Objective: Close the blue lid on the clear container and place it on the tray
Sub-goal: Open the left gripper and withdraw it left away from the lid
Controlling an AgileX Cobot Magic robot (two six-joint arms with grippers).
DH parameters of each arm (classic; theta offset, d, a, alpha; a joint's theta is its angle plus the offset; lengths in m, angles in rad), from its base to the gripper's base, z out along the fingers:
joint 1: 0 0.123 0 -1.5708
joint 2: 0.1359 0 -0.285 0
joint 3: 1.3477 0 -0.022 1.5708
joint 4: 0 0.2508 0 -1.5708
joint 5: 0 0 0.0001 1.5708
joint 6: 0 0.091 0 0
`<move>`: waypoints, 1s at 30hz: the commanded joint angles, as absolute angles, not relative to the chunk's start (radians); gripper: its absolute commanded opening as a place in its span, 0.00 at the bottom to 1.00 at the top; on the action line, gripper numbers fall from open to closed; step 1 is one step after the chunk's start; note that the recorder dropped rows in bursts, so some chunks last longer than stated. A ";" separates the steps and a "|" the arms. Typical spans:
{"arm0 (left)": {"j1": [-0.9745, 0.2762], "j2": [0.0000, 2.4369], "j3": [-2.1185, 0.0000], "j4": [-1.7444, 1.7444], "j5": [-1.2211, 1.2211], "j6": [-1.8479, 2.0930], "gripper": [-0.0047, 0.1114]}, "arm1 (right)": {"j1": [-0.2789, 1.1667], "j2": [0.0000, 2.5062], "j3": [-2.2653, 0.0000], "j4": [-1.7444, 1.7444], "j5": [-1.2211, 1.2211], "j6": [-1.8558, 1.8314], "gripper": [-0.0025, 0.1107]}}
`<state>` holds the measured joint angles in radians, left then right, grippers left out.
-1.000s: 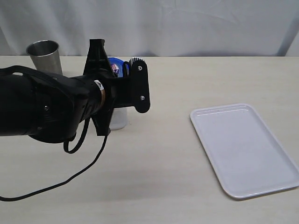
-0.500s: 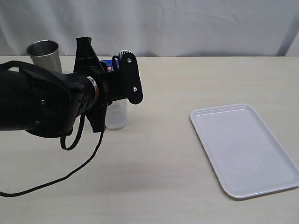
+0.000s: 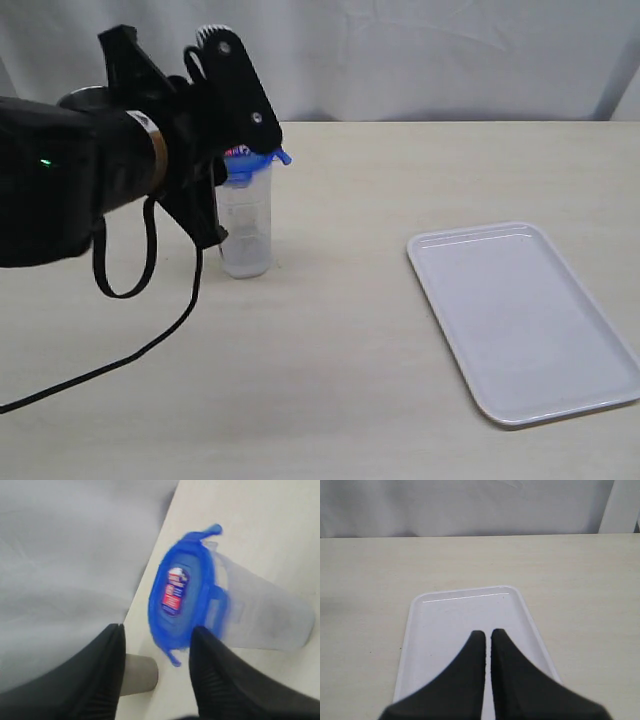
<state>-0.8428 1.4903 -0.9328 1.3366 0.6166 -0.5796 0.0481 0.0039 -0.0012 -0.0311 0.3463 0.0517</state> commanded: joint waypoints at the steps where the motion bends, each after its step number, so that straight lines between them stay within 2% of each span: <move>1: -0.843 1.376 -0.931 1.227 0.542 -0.599 0.45 | 0.049 0.000 0.000 -0.031 0.345 0.052 0.06; 7: -0.843 1.335 -0.931 1.129 0.509 -0.581 0.44 | 0.049 0.000 0.000 -0.031 0.345 0.052 0.06; 9: -0.823 1.335 -0.931 1.121 0.496 -0.696 0.35 | 0.049 0.000 0.000 -0.031 0.345 0.052 0.06; 11: -0.743 1.323 -0.931 1.062 0.458 -0.780 0.12 | 0.049 0.000 0.000 -0.031 0.345 0.052 0.06; 12: -0.702 1.318 -0.931 1.022 0.418 -0.782 0.04 | 0.049 0.000 0.000 -0.031 0.345 0.052 0.06; 15: -0.529 1.314 -0.931 0.813 0.128 -0.778 0.04 | 0.049 0.000 0.000 -0.031 0.345 0.052 0.06; 16: -0.512 1.314 -0.931 0.801 0.084 -0.778 0.04 | 0.049 0.000 0.000 -0.031 0.345 0.052 0.06; 18: -0.483 1.313 -0.927 0.809 -0.023 -0.778 0.04 | 0.049 0.000 0.000 -0.031 0.345 0.052 0.06; 21: -0.407 1.307 -0.871 0.852 -0.306 -0.783 0.04 | 0.049 0.000 0.000 -0.031 0.345 0.052 0.06; 25: -0.240 1.309 -0.781 0.988 -0.722 -0.790 0.04 | 0.049 0.000 0.000 -0.031 0.345 0.052 0.06; 30: -0.021 1.320 -0.738 0.984 -0.869 -0.848 0.04 | 0.049 0.000 0.000 -0.031 0.342 0.052 0.06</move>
